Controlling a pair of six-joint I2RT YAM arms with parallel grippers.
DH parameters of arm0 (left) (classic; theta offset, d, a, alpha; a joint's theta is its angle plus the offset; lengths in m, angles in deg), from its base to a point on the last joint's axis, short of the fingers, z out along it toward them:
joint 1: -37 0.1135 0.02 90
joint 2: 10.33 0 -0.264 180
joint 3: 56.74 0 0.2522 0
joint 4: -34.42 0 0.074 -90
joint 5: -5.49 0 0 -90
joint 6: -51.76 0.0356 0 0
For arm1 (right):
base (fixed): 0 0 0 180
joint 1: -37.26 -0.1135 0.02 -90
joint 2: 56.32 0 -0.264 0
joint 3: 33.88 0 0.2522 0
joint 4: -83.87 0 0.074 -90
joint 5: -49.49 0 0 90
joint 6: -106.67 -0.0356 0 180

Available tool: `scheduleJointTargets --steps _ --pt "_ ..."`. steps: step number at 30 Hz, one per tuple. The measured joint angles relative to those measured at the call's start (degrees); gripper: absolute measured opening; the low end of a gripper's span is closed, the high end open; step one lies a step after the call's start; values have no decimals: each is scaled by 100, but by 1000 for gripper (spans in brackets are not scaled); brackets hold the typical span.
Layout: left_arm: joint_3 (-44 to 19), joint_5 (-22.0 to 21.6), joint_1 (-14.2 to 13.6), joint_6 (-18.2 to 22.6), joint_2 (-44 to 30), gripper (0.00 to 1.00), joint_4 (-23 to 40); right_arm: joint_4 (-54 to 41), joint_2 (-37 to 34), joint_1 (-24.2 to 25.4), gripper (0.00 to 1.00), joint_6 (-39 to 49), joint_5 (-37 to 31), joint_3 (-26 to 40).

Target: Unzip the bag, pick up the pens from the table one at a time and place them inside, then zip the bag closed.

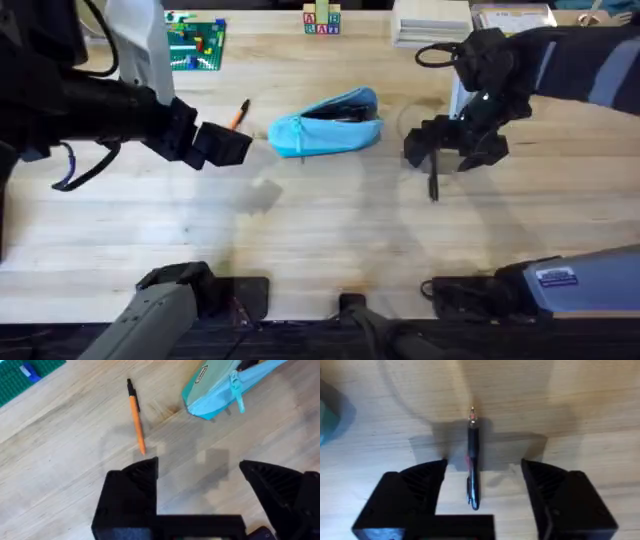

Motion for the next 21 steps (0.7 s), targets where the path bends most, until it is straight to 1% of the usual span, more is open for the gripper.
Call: scheduleJointTargets --steps 1,2,4,5,7,9,16,21 --pt "0 0 0 0 -2 994 0 -2 0 11 861 8 -6 0" --pt "0 0 0 1 -1 993 0 -5 0 24 589 -13 -6 2" --pt "0 0 0 0 0 993 0 -4 0 26 441 -15 -4 2" --pt "1 0 0 1 0 993 0 -4 0 24 337 -14 -2 2" --pt "0 0 0 2 -2 993 0 -9 0 26 83 -29 12 8" --pt "1 0 0 0 -1 993 1 -11 1 27 42 -38 29 15" --pt "0 0 0 2 -1 994 2 -13 1 31 35 -33 31 20" --pt "0 0 0 0 -1 994 0 -137 0 32 31 134 -12 59"
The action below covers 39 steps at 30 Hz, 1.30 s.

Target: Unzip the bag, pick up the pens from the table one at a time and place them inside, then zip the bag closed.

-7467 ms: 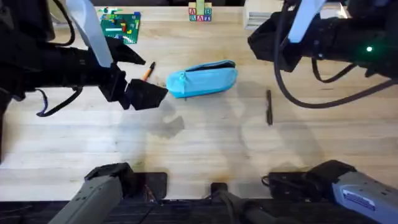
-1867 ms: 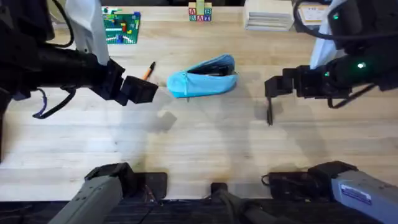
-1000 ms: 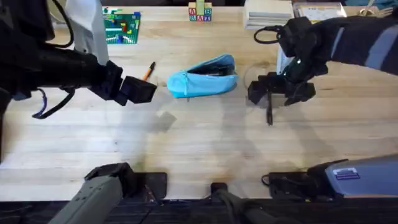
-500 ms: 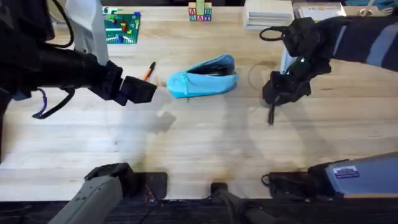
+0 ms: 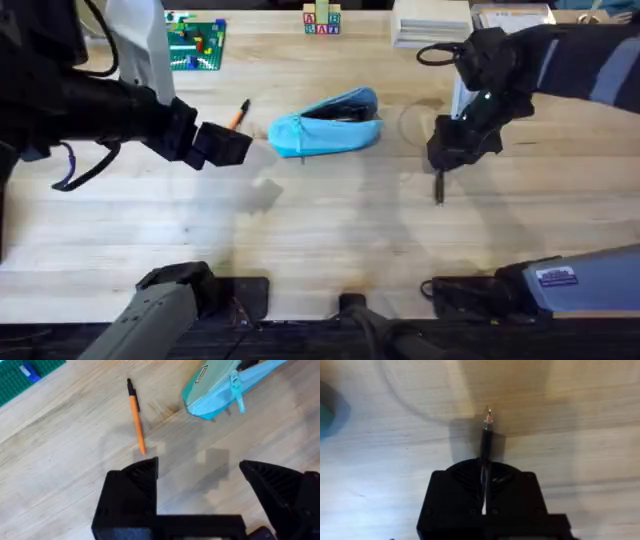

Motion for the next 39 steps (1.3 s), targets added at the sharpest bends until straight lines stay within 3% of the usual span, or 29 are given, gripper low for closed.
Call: scheduleJointTargets --steps 6,19,27,39 --pt "0 0 0 0 -1 993 0 -441 46 16 32 265 -71 517" --pt "2 0 0 0 1 993 0 -733 994 16 32 1431 -95 1724" --pt "0 0 0 0 0 993 0 -620 1249 -71 32 2738 -97 1906" --pt "0 0 0 2 1 993 0 -320 1255 -776 32 4805 -114 1906"
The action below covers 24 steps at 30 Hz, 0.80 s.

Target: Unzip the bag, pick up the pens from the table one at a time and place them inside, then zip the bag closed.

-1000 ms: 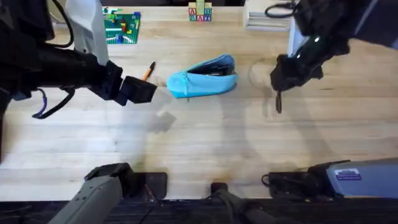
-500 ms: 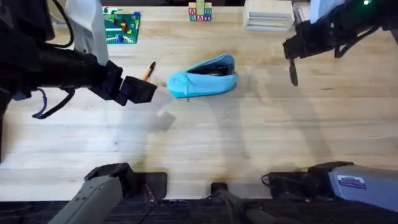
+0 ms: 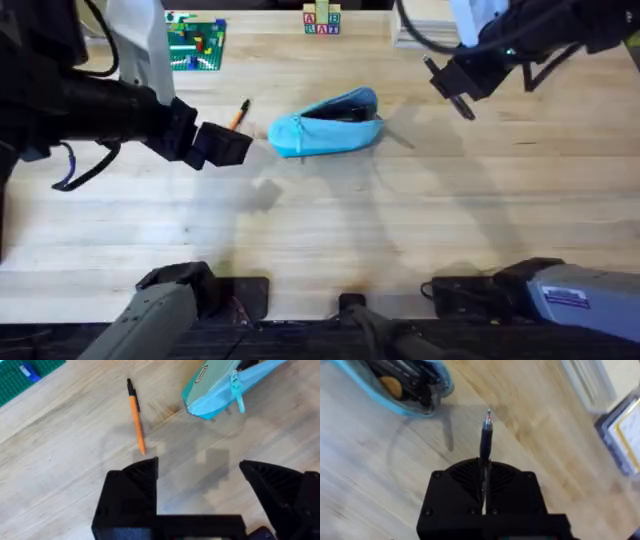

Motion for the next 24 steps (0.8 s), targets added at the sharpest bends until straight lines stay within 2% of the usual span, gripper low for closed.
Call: scheduleJointTargets --steps 7,8,9,15,24 --pt "0 0 0 -2 -1 993 0 89 1 -391 32 1264 48 0" --pt "0 0 0 0 1 993 1 156 0 -463 32 2062 452 0" --pt "0 0 0 -1 -1 993 0 251 -1 -464 32 2214 574 0" --pt "0 0 0 -2 1 994 0 779 -1 -464 32 2757 1325 0" --pt "1 0 0 -2 -1 994 0 1016 -197 -464 32 3356 2468 2"
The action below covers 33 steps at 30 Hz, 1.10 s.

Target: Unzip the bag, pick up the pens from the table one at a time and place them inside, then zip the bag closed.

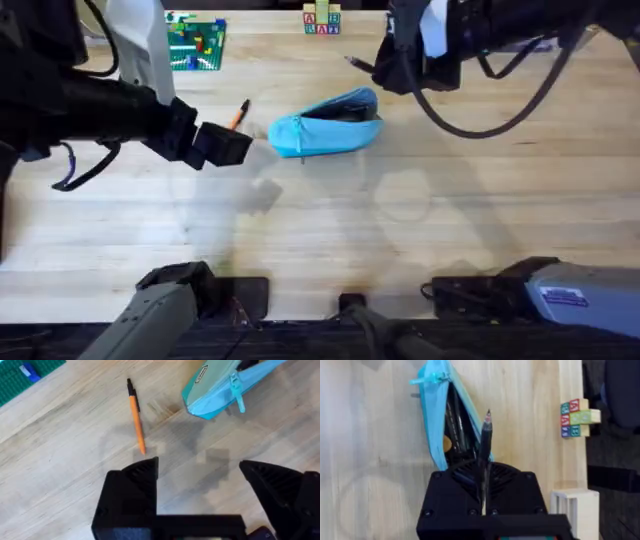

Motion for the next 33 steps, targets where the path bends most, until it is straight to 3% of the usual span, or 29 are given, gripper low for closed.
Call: scheduleJointTargets --steps 16,27,30,33 --pt "-1 0 0 2 -1 994 0 399 -1157 -57 32 197 1012 0" --pt "-1 0 0 0 1 994 2 542 -1744 -184 32 203 1160 0" --pt "1 0 0 0 -1 994 2 579 -1742 -184 146 201 1169 0" --pt "-1 0 0 0 1 995 2 586 -1742 -184 510 225 1182 0"
